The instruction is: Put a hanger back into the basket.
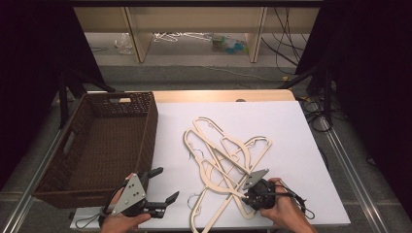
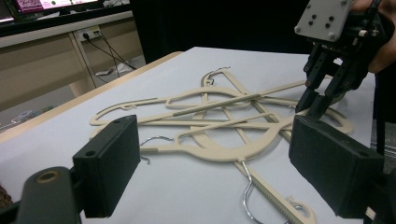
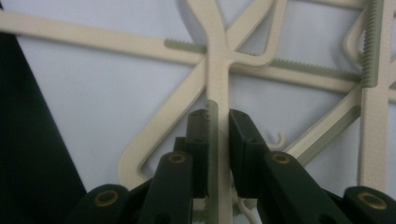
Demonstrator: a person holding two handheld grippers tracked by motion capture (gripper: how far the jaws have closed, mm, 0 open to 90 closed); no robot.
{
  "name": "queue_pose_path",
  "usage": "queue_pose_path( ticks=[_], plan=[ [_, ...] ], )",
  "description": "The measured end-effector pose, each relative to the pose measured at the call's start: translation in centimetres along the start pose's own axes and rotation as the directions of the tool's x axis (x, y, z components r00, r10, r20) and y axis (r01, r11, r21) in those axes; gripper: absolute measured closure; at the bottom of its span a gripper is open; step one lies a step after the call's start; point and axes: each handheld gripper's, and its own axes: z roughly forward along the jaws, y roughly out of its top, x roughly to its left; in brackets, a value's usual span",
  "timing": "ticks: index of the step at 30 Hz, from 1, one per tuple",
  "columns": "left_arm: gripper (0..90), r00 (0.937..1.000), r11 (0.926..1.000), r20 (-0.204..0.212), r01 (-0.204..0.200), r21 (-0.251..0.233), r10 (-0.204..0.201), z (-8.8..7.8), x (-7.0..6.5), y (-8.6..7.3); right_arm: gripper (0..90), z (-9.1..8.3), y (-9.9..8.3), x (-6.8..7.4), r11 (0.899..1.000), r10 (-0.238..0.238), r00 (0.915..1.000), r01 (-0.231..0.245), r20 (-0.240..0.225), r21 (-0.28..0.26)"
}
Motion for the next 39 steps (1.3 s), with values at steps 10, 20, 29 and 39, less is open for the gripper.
queue_pose_path(
  ticks=[10,20,29,39],
  plan=[
    [16.5,1.0000,0.9999,0.006,-0.003,0.012,0.003,0.2,0.0,0.0,79.8,-0.2,1.4,0.1,0.999,0.022,0.9996,-0.022,0.015,-0.048],
    [20.3,0.9971,0.9945,-0.022,-0.070,0.078,0.072,2.1,0.2,-0.2,79.8,-3.5,1.4,-0.4,0.995,0.001,1.0000,-0.001,-0.003,-0.104],
    [21.4,0.9721,0.9531,0.035,-0.234,0.192,0.232,5.9,-0.3,-0.8,79.7,-6.6,0.0,-0.2,0.995,-0.006,0.9990,0.001,-0.044,-0.102],
    [25.7,0.9185,0.8881,0.100,-0.396,0.234,0.383,10.5,-0.6,-1.9,79.7,-7.7,-0.7,-0.3,0.994,-0.005,0.9980,-0.002,-0.064,-0.111]
  ],
)
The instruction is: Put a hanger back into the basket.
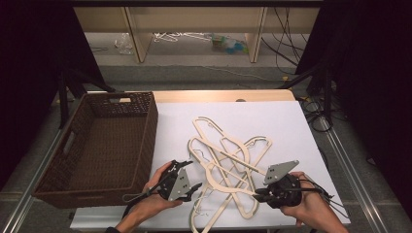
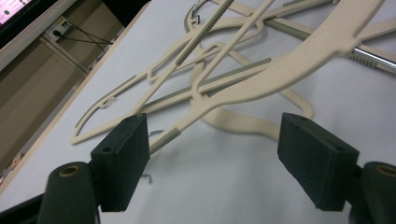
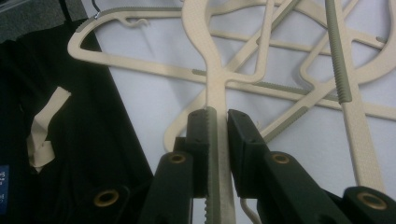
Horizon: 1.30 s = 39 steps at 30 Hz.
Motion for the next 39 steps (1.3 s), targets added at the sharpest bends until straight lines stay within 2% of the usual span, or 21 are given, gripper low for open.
queue_pose_path(
  ticks=[2,4,6,7,11,12,17,19,20,21,22,23,24,25,26,28,30,33,36,38,39],
  plan=[
    [26.0,0.9982,0.9979,0.011,-0.060,0.026,0.060,0.6,-0.3,0.3,79.8,-0.1,0.0,0.0,1.000,-0.001,1.0000,0.001,-0.001,0.001],
    [27.0,0.9953,0.9953,0.025,-0.094,0.022,0.094,1.4,-0.9,0.6,79.7,-0.2,0.1,0.0,1.000,-0.008,0.9999,0.008,-0.011,0.005],
    [27.5,0.9946,0.9947,0.028,-0.100,0.024,0.100,1.6,-1.0,0.7,79.8,-0.3,0.1,0.0,1.000,-0.010,0.9999,0.010,-0.010,0.004],
    [27.7,0.9924,0.9921,0.017,-0.122,0.028,0.122,1.7,-1.0,0.8,79.7,-0.3,0.1,0.0,1.000,-0.010,0.9999,0.010,-0.003,0.005],
    [31.6,0.9904,0.9904,-0.005,-0.138,0.006,0.138,2.0,-0.9,1.2,79.7,-0.2,0.1,0.2,1.000,-0.012,0.9999,0.012,0.000,0.004],
    [31.6,0.9913,0.9913,-0.003,-0.132,-0.005,0.132,2.1,-0.9,1.3,79.7,-0.2,0.1,0.2,1.000,-0.012,0.9999,0.012,0.000,0.004],
    [38.7,0.9807,0.9812,0.032,-0.192,-0.020,0.193,2.2,-0.8,1.6,79.7,-0.1,0.0,-0.1,1.000,-0.024,0.9996,0.025,-0.012,0.005],
    [45.8,0.9686,0.9701,0.054,-0.242,-0.022,0.243,2.1,-0.7,1.8,79.6,0.0,-0.2,-0.3,1.000,-0.024,0.9996,0.024,-0.018,0.009],
    [51.1,0.9554,0.9575,0.066,-0.288,-0.003,0.288,1.9,-0.6,2.0,79.6,0.3,-0.4,-0.5,1.000,-0.026,0.9993,0.026,-0.026,-0.003],
    [51.1,0.9556,0.9579,0.066,-0.286,-0.027,0.287,2.0,-0.7,2.0,79.6,0.3,-0.4,-0.5,1.000,-0.026,0.9993,0.026,-0.026,-0.003],
    [55.5,0.9461,0.9490,0.075,-0.313,-0.033,0.315,1.9,-0.7,2.1,79.7,0.4,-0.5,-0.7,1.000,-0.026,0.9991,0.026,-0.034,0.005],
    [61.7,0.9385,0.9426,0.094,-0.327,-0.067,0.332,1.7,-0.6,2.3,79.8,0.6,-0.7,-0.9,1.000,-0.015,0.9992,0.015,-0.037,0.001],
    [64.8,0.9385,0.9426,0.094,-0.327,-0.067,0.332,1.7,-0.6,2.3,79.8,0.6,-0.7,-0.9,1.000,-0.015,0.9992,0.015,-0.037,0.001],
    [67.3,0.9253,0.9315,0.114,-0.353,-0.086,0.362,1.7,-0.9,2.5,79.8,0.8,-0.7,-1.0,1.000,-0.022,0.9986,0.022,-0.048,0.003],
    [69.7,0.9253,0.9315,0.114,-0.353,-0.086,0.362,1.7,-0.9,2.5,79.8,0.8,-0.7,-1.0,1.000,-0.022,0.9986,0.022,-0.048,0.003],
    [72.7,0.9048,0.9095,0.099,-0.407,-0.085,0.414,1.5,-1.0,2.9,79.8,0.9,-0.8,-1.1,0.999,-0.034,0.9985,0.034,-0.043,0.001],
    [74.0,0.8886,0.8932,0.096,-0.442,-0.081,0.449,1.3,-0.9,3.2,79.8,0.8,-0.9,-1.3,0.999,-0.032,0.9981,0.032,-0.054,0.004],
    [77.7,0.8833,0.8857,0.081,-0.455,-0.094,0.462,0.9,-0.6,3.8,79.9,0.8,-1.0,-1.4,0.999,-0.033,0.9983,0.032,-0.049,-0.013],
    [79.8,0.8581,0.8627,0.091,-0.500,-0.076,0.505,0.6,-0.6,4.4,79.3,0.6,-1.0,-1.6,0.999,-0.046,0.9982,0.045,-0.038,-0.018],
    [80.2,0.8504,0.8553,0.092,-0.513,-0.075,0.518,0.5,-0.7,4.6,77.8,0.5,-1.0,-1.6,0.999,-0.035,0.9991,0.035,-0.025,-0.023],
    [80.6,0.8468,0.8521,0.096,-0.518,-0.072,0.523,0.5,-0.8,4.8,72.8,0.3,-1.0,-1.6,0.999,-0.030,0.9995,0.030,-0.013,-0.029]
  ],
)
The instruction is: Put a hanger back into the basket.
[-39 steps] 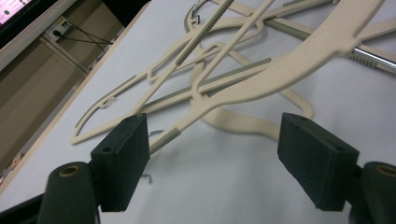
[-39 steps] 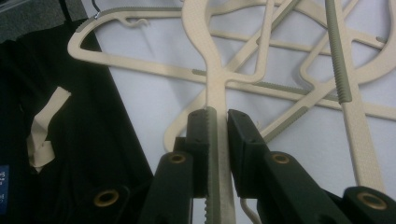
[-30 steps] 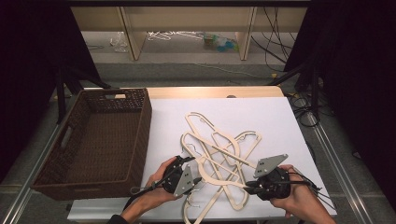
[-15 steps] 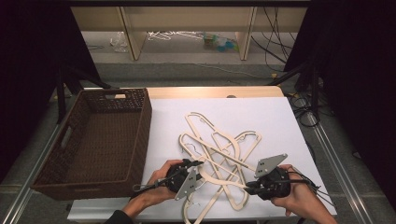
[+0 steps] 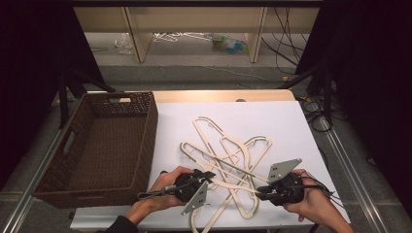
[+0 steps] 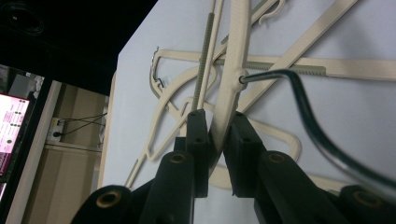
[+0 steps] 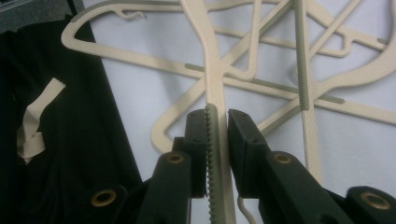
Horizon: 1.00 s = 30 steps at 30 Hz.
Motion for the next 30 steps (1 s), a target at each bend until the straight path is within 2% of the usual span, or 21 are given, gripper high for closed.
queue_pose_path(
  ticks=[1,3,4,5,7,9,10,12,13,14,16,17,18,19,20,22,24,26,28,29,30],
  plan=[
    [81.0,1.0000,0.9999,0.000,-0.009,0.007,0.009,-0.1,0.1,0.3,63.6,-0.2,0.1,-0.1,1.000,0.004,0.9996,-0.004,0.028,-0.020],
    [81.8,0.9998,0.9994,0.003,-0.021,0.029,0.021,-0.4,0.5,0.8,56.4,-0.8,0.2,-0.4,0.998,0.038,0.9957,-0.034,0.084,-0.054],
    [82.2,0.9999,0.9995,0.002,-0.014,0.028,0.014,-0.5,0.6,1.1,52.9,-1.2,0.3,-0.5,0.997,0.016,0.9949,-0.009,0.099,-0.076],
    [82.7,0.9999,0.9996,-0.003,-0.012,0.026,0.012,-0.6,0.9,1.3,48.7,-1.6,0.5,-0.3,0.995,0.035,0.9905,-0.022,0.133,-0.099],
    [85.4,0.9998,0.9991,-0.017,0.005,0.043,-0.004,-0.9,1.6,1.8,44.3,-2.8,1.0,-0.1,0.990,0.029,0.9823,-0.003,0.185,-0.141],
    [85.1,0.9997,0.9982,-0.011,0.021,0.056,-0.020,-1.2,2.2,2.1,39.9,-3.8,1.5,0.3,0.981,0.051,0.9709,-0.004,0.234,-0.196],
    [85.6,0.9993,0.9980,-0.017,0.034,0.053,-0.033,-1.3,2.4,2.3,39.7,-4.6,1.9,0.7,0.970,0.050,0.9626,0.017,0.266,-0.244],
    [85.7,0.9990,0.9975,-0.020,0.040,0.058,-0.039,-1.7,2.8,2.6,39.8,-5.0,2.1,0.9,0.964,0.054,0.9592,0.023,0.278,-0.266],
    [85.6,0.9974,0.9950,-0.009,0.072,0.069,-0.071,-2.0,3.4,2.7,39.8,-5.8,2.3,1.2,0.956,0.064,0.9572,0.023,0.283,-0.294],
    [85.6,0.9974,0.9950,-0.009,0.072,0.069,-0.071,-2.0,3.4,2.7,39.8,-6.1,2.4,1.3,0.952,0.064,0.9542,0.029,0.292,-0.305],
    [85.6,0.9915,0.9888,-0.018,0.130,0.073,-0.129,-2.4,4.1,2.8,39.8,-6.4,2.4,1.4,0.949,0.069,0.9532,0.028,0.294,-0.313],
    [85.7,0.9789,0.9767,-0.027,0.204,0.067,-0.202,-2.9,4.9,2.6,39.8,-6.9,2.4,1.6,0.941,0.079,0.9497,0.029,0.303,-0.338],
    [85.6,0.9789,0.9767,-0.027,0.204,0.067,-0.202,-2.9,4.9,2.6,39.8,-6.9,2.4,1.6,0.941,0.079,0.9497,0.029,0.303,-0.338],
    [85.6,0.9726,0.9688,-0.035,0.232,0.087,-0.230,-3.6,5.9,2.4,39.6,-7.2,2.4,1.9,0.933,0.095,0.9462,0.024,0.309,-0.360],
    [85.7,0.9726,0.9688,-0.035,0.232,0.087,-0.230,-3.6,5.9,2.4,39.6,-7.2,2.4,1.9,0.933,0.095,0.9462,0.024,0.309,-0.360],
    [85.7,0.9624,0.9574,-0.049,0.271,0.099,-0.267,-4.4,6.8,2.2,38.7,-7.0,2.4,2.4,0.925,0.106,0.9440,0.021,0.312,-0.379],
    [85.6,0.9331,0.9331,-0.059,0.357,0.042,-0.355,-4.6,7.1,2.1,38.4,-6.4,2.3,2.9,0.925,0.102,0.9458,0.024,0.308,-0.380],
    [85.7,0.9159,0.9180,-0.076,0.396,0.015,-0.394,-5.2,7.7,2.1,38.2,-6.1,2.2,3.0,0.925,0.102,0.9467,0.023,0.306,-0.379],
    [85.7,0.8911,0.8946,-0.080,0.446,-0.024,-0.447,-5.8,8.3,2.0,38.2,-5.3,2.0,3.0,0.931,0.099,0.9526,0.013,0.288,-0.365],
    [85.6,0.8675,0.8696,-0.064,0.490,-0.061,-0.493,-6.5,8.9,1.8,37.5,-4.4,1.7,3.1,0.933,0.110,0.9541,-0.002,0.279,-0.361],
    [85.6,0.8675,0.8696,-0.064,0.490,-0.061,-0.493,-6.5,8.9,1.8,36.7,-3.8,1.5,3.2,0.936,0.111,0.9564,-0.009,0.270,-0.353]
  ],
)
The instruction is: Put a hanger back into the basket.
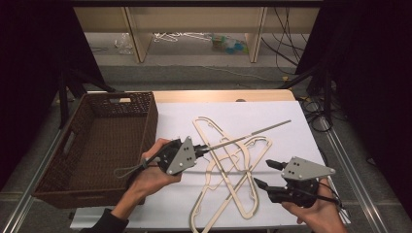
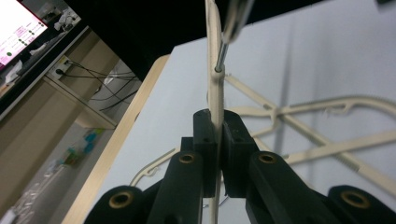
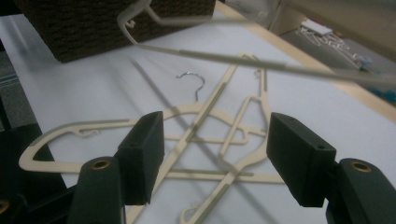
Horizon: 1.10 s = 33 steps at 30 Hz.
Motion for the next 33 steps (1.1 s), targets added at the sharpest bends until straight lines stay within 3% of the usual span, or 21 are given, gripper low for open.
queue_pose_path(
  ticks=[2,5,7,8,9,13,14,15,17,18,20,24,27,28,29,32,33],
  plan=[
    [85.7,0.9977,0.9974,0.004,0.067,-0.026,-0.067,-0.6,0.6,0.1,36.5,0.4,-0.4,0.3,1.000,-0.002,1.0000,0.002,-0.003,0.008],
    [85.7,0.9889,0.9875,0.018,0.148,-0.055,-0.147,-1.5,1.4,0.1,35.3,1.2,-1.5,0.8,1.000,0.014,0.9998,-0.014,-0.017,0.020],
    [85.6,0.9777,0.9744,0.020,0.210,-0.079,-0.209,-2.1,1.8,0.1,34.2,1.6,-2.3,0.9,0.999,0.022,0.9997,-0.022,-0.012,0.034],
    [85.7,0.9749,0.9707,0.018,0.223,-0.090,-0.222,-2.5,2.1,0.1,33.8,1.8,-2.6,0.9,0.999,0.034,0.9993,-0.033,-0.015,0.039],
    [85.7,0.9693,0.9643,0.018,0.246,-0.099,-0.245,-2.9,2.5,0.2,33.3,2.0,-2.9,0.8,0.998,0.030,0.9993,-0.029,-0.022,0.052],
    [85.6,0.9334,0.9252,0.030,0.358,-0.125,-0.357,-4.5,3.7,0.2,32.7,2.5,-3.5,0.9,0.996,0.019,0.9993,-0.016,-0.031,0.088],
    [85.7,0.9296,0.9197,0.033,0.368,-0.137,-0.367,-4.9,4.0,0.2,32.7,2.6,-3.6,1.0,0.996,0.017,0.9992,-0.014,-0.037,0.092],
    [85.7,0.9310,0.9192,0.036,0.364,-0.149,-0.363,-5.5,4.4,0.3,32.7,2.6,-3.6,1.0,0.996,0.017,0.9992,-0.014,-0.037,0.092],
    [85.7,0.9205,0.9087,0.035,0.390,-0.149,-0.389,-6.8,5.1,0.7,32.7,2.7,-3.7,1.2,0.994,0.011,0.9986,-0.005,-0.051,0.107],
    [85.7,0.9124,0.8991,0.047,0.409,-0.157,-0.407,-7.4,5.5,0.9,32.7,2.7,-3.7,1.2,0.994,0.011,0.9986,-0.005,-0.051,0.107],
    [85.7,0.9069,0.8933,0.043,0.420,-0.159,-0.419,-8.8,6.3,1.4,32.8,2.7,-3.7,1.2,0.994,0.004,0.9981,0.002,-0.061,0.107],
    [85.8,0.8878,0.8759,0.047,0.459,-0.147,-0.458,-11.3,7.5,2.8,32.8,2.9,-3.7,1.2,0.994,0.000,0.9980,0.007,-0.063,0.109],
    [85.7,0.8839,0.8696,0.044,0.466,-0.163,-0.466,-13.1,8.4,3.4,32.8,2.8,-3.7,1.2,0.994,0.004,0.9981,0.003,-0.061,0.107],
    [85.7,0.8888,0.8740,0.032,0.456,-0.169,-0.457,-13.7,8.8,3.5,32.7,2.8,-3.8,1.2,0.994,0.004,0.9980,0.003,-0.063,0.111],
    [85.7,0.8898,0.8756,0.020,0.452,-0.169,-0.456,-14.1,9.1,3.4,32.7,2.9,-3.8,1.1,0.993,0.000,0.9978,0.007,-0.066,0.115],
    [85.8,0.8816,0.8713,-0.028,0.460,-0.170,-0.471,-15.9,10.3,2.6,32.7,3.0,-4.0,1.1,0.993,0.004,0.9979,0.003,-0.064,0.117],
    [85.8,0.8806,0.8737,-0.049,0.459,-0.163,-0.471,-16.2,10.6,2.1,32.7,3.0,-4.0,1.1,0.993,0.003,0.9979,0.005,-0.065,0.121]
  ],
)
